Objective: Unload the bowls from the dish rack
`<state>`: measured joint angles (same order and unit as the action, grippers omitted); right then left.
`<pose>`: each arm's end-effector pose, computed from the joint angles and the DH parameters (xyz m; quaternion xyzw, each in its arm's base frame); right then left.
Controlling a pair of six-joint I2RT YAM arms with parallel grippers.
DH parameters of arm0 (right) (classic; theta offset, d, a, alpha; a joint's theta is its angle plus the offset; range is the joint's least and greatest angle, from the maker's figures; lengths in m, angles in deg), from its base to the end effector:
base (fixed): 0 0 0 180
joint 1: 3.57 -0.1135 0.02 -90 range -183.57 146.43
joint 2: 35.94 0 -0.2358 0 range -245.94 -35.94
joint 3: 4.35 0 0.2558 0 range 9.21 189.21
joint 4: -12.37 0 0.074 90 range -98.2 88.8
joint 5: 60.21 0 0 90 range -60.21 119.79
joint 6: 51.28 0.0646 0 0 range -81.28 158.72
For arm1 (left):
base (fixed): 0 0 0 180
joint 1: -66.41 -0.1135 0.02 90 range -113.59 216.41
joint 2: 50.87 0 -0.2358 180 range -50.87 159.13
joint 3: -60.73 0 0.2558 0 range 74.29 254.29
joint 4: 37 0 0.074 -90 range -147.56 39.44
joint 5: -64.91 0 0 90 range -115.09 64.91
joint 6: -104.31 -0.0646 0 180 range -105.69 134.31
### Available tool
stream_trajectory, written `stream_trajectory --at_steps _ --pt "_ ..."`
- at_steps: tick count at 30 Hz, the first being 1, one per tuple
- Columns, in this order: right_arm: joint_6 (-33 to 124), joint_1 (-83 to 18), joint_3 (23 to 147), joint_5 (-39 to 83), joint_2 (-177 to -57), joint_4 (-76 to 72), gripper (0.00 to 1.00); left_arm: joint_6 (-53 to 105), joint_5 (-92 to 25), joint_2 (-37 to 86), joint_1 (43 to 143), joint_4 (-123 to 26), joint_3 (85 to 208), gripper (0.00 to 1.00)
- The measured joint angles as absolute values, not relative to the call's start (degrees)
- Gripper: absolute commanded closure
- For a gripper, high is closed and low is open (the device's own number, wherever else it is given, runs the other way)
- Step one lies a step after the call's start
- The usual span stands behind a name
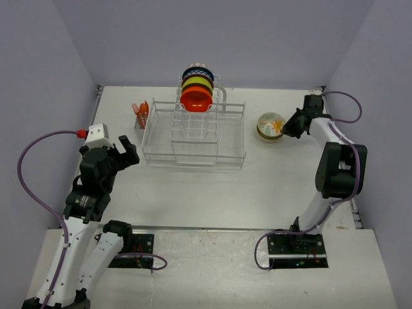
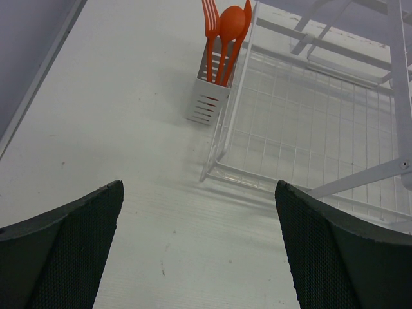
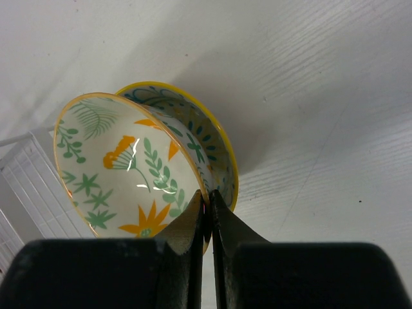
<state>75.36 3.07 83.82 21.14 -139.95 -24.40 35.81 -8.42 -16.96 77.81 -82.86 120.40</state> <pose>0.4053 -0.0374 0.1629 0.3259 0.8869 0.1517 0.2902 0.1824 -0.0179 0.3095 -0.1541 0.8005 -0.0466 0.5773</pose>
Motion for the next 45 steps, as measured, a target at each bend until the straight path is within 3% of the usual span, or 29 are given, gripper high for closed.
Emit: stream_trajectory --at_steps 7,14,16,20,32,37,42,45 --pt "74.99 3.09 83.82 20.53 -139.95 -24.33 0.75 35.81 -8.42 -16.98 77.81 -82.86 120.40 0.00" --pt "74.90 3.09 83.82 20.00 -139.82 -24.33 0.77 35.81 -8.42 -16.98 77.81 -82.86 120.40 0.00" --pt "74.62 3.09 83.73 20.22 -139.47 -24.37 0.89 35.81 -8.40 -16.98 77.81 -82.86 120.40 0.00" --pt "74.48 3.13 83.30 20.35 -138.29 -24.31 0.94 35.81 -8.40 -17.14 77.81 -82.86 120.40 0.00" --pt "74.48 3.00 80.24 20.18 -137.59 -23.02 0.85 35.81 -8.38 -17.53 77.81 -82.86 120.40 0.00" --pt "73.76 0.66 79.58 22.50 -130.64 -23.74 0.74 35.81 -8.38 -17.51 77.81 -82.86 120.40 0.00" --pt "71.25 -8.15 80.78 27.20 -118.88 -24.27 0.39 35.81 -8.31 -17.33 77.81 -82.86 120.40 0.00" --pt "68.17 -15.67 81.72 30.06 -111.93 -22.78 0.37 35.81 -8.16 -17.33 77.79 -82.86 120.40 0.00"
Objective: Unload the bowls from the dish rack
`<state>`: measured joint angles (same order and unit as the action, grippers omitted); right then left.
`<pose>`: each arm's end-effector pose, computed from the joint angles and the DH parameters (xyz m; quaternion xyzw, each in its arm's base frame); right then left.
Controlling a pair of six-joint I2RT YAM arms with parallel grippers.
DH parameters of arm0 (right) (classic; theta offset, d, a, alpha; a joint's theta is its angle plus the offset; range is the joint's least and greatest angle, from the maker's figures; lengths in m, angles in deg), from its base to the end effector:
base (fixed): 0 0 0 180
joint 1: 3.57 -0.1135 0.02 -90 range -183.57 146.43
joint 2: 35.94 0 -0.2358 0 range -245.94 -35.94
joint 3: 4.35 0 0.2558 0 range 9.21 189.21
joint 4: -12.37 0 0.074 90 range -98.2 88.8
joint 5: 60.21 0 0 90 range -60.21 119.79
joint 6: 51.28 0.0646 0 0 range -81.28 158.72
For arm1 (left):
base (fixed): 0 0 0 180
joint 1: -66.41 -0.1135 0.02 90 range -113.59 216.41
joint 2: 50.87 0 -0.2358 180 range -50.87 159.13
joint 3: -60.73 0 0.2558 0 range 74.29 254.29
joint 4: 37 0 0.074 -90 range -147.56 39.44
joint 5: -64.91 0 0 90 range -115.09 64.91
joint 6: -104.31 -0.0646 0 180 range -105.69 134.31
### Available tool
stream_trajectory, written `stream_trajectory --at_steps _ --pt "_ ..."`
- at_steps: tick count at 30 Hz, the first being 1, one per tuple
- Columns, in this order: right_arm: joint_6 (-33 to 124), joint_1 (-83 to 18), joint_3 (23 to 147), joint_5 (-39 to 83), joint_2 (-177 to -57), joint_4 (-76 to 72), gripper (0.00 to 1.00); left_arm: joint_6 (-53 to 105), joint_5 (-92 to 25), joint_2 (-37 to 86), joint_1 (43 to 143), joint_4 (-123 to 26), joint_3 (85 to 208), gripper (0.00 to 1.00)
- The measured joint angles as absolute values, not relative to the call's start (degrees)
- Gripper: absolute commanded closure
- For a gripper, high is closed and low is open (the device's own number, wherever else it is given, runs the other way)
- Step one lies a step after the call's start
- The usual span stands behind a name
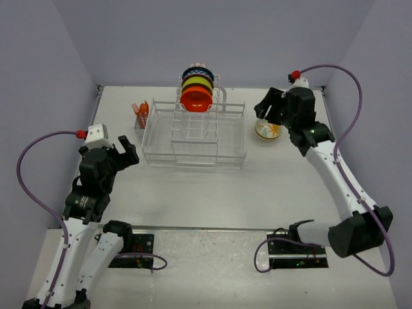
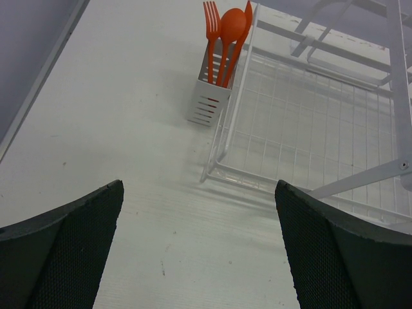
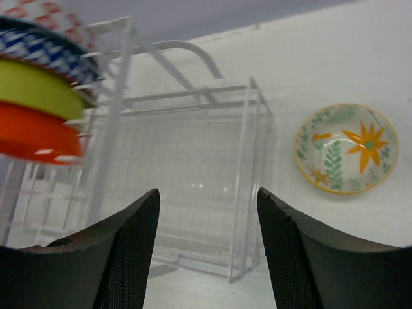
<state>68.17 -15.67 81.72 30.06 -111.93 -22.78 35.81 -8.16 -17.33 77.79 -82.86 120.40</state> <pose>0.3328 0.0710 0.3283 0.1285 0.8339 0.1885 0.5026 0.1811 -0.0173 0.3106 -0.1557 0.7983 -0.0456 0.5800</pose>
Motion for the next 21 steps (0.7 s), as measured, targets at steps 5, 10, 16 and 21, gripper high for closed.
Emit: stream_trajectory --at_steps 5,10,16,21 --pt "57.85 -30.44 85.88 33.93 -105.24 -20.44 0.40 35.81 -8.16 -17.33 77.75 -82.86 120.40 0.00" --pt "37.70 -45.96 96.94 46.01 -111.73 -17.03 0.39 35.81 -8.18 -17.40 77.75 -82.86 120.40 0.00" --pt "11.86 -55.25 98.36 60.92 -124.76 -5.77 0.39 35.81 -8.20 -17.62 77.75 -82.84 120.40 0.00" --pt "1.22 -56.39 98.58 64.90 -132.60 -3.39 0.41 35.81 -8.40 -17.57 77.75 -82.84 120.40 0.00"
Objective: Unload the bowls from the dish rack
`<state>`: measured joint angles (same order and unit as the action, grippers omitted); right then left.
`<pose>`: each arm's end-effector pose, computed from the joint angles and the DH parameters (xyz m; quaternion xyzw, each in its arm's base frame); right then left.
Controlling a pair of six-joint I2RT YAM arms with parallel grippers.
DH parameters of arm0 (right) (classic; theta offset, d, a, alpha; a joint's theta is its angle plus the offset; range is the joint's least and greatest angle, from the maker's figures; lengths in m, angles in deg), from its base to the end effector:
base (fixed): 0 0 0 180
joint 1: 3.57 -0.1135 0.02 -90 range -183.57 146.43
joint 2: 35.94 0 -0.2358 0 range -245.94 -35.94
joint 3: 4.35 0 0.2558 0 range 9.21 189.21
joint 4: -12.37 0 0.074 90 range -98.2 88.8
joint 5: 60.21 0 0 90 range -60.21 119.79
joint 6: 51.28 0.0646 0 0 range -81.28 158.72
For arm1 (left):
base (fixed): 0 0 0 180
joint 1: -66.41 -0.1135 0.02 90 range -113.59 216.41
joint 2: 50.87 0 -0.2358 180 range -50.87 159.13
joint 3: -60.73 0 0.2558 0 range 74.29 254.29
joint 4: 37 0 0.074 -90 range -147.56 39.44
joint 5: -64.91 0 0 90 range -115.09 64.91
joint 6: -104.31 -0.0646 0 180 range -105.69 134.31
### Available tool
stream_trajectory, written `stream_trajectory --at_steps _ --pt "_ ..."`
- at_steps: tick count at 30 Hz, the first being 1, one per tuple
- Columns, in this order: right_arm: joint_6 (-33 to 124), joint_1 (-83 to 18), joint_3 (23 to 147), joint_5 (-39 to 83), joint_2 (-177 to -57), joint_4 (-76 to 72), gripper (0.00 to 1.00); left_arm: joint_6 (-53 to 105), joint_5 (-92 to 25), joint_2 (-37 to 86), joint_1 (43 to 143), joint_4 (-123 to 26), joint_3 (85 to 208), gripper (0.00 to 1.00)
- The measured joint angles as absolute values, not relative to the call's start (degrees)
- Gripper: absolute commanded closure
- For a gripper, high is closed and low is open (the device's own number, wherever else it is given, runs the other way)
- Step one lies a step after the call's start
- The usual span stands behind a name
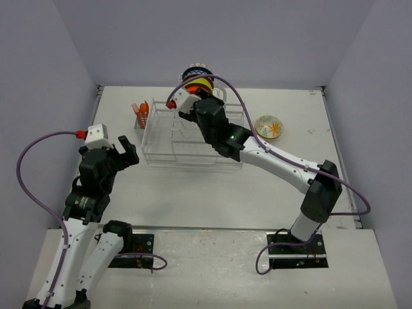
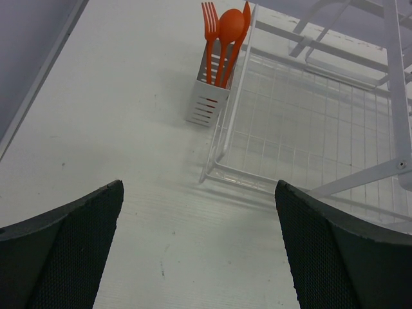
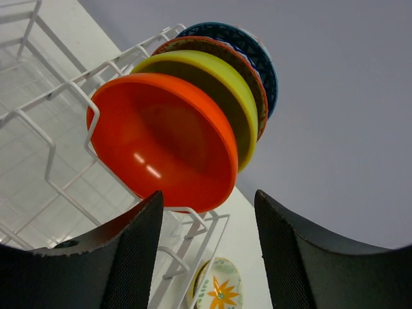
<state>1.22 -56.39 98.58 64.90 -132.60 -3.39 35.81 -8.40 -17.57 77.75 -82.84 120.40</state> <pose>0.2875 0.3175 0.3547 -0.3785 0.6513 -0.1460 0.6413 0.1803 -0.0172 0.3113 -0.1550 0.7973 -0.0478 0.5814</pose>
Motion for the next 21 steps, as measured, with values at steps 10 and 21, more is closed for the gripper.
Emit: stream_trajectory --at_steps 10,21 --pt "-3.04 -55.16 101.68 63.35 -134.15 -3.96 0.45 35.81 -8.62 -16.85 77.75 -82.84 120.40 0.00" --pt "-3.54 -53.00 101.55 60.44 -134.18 -3.92 0.55 35.81 -8.62 -16.85 77.75 -82.86 120.40 0.00"
